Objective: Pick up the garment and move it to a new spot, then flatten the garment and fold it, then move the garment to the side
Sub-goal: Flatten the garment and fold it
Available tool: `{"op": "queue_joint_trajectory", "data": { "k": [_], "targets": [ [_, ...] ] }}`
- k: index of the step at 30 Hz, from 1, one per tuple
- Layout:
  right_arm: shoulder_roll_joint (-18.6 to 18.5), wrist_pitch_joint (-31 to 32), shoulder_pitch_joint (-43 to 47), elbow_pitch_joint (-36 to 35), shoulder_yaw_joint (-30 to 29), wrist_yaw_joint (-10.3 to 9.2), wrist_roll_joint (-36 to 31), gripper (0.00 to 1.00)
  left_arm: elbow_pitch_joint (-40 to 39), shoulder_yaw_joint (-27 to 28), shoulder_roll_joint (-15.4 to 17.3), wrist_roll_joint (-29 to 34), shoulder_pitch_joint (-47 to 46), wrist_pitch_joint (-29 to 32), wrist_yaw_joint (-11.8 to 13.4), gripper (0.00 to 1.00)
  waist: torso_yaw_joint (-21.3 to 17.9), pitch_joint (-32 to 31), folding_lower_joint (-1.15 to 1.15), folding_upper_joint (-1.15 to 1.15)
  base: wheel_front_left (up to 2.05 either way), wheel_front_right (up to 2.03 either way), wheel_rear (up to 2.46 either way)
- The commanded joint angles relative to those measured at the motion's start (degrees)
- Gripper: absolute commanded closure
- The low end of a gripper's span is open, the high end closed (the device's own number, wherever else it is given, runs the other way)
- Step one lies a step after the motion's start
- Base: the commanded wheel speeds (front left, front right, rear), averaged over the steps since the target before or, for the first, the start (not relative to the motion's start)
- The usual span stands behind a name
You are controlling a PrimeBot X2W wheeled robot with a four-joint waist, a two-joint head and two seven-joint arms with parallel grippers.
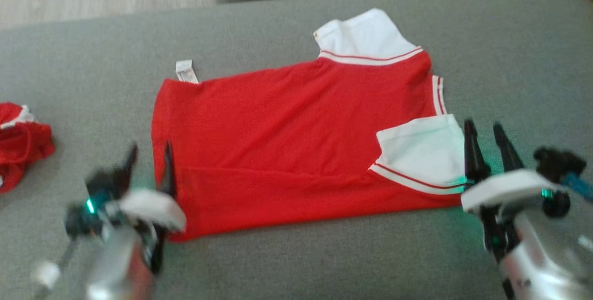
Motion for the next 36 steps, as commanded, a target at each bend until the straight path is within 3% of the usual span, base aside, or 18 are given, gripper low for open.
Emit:
{"op": "queue_joint_trajectory", "data": {
  "k": [1,7,15,25,27,28,30,33,36],
  "targets": [
    [-0.8,-0.2,-3.1,-1.3,1.7,-0.04,-1.0,0.0,-0.3,1.0,2.6,0.9,-5.2,0.3,-0.5,0.0,0.1,2.5,-0.01,0.0,0.0,0.0,0.0],
    [-1.1,-0.2,-10.2,-0.5,4.1,-0.04,-2.1,0.0,4.9,-2.1,7.6,2.7,-19.1,5.8,-3.1,0.0,-0.3,8.3,-0.01,0.0,0.0,0.0,0.0],
    [-1.2,-0.2,-15.3,-0.8,7.4,-0.04,-0.7,0.0,10.0,-6.6,10.9,-0.2,-30.1,12.8,-4.3,0.0,-1.3,14.2,-0.01,0.0,0.0,0.0,0.0],
    [-1.5,-0.2,-16.0,-1.1,7.1,-0.04,0.4,0.0,10.0,-13.6,12.5,-7.2,-30.7,12.6,-4.3,0.0,-1.1,15.7,-0.01,0.0,0.0,0.0,0.0],
    [-1.6,-0.2,-16.4,-1.0,7.0,-0.04,0.4,0.0,10.1,-14.5,12.7,-8.3,-30.8,12.2,-4.4,0.18,-0.9,15.8,-0.01,0.0,0.0,0.0,0.0],
    [-1.7,-0.2,-16.7,-0.9,7.0,-0.04,0.5,0.0,10.1,-15.0,12.6,-8.7,-30.9,11.9,-4.4,0.22,-0.7,15.9,-0.01,0.0,0.0,0.0,0.0],
    [-1.9,-0.2,-17.5,-0.7,7.2,-0.04,0.6,0.0,10.1,-15.7,12.6,-9.6,-31.2,11.3,-4.4,0.56,-0.3,16.1,-0.01,0.0,0.0,0.0,0.0],
    [-2.5,0.0,-19.7,0.7,8.1,-0.04,1.0,0.0,10.1,-17.1,12.5,-10.4,-31.9,10.1,-4.4,0.96,0.4,16.6,-0.01,0.0,0.0,0.0,0.0],
    [-3.8,2.4,-23.6,3.1,9.3,-0.04,1.4,0.0,9.9,-18.4,12.1,-11.2,-32.7,9.0,-4.4,1.0,1.3,17.3,-0.01,0.0,0.0,0.0,0.0]
  ]
}}
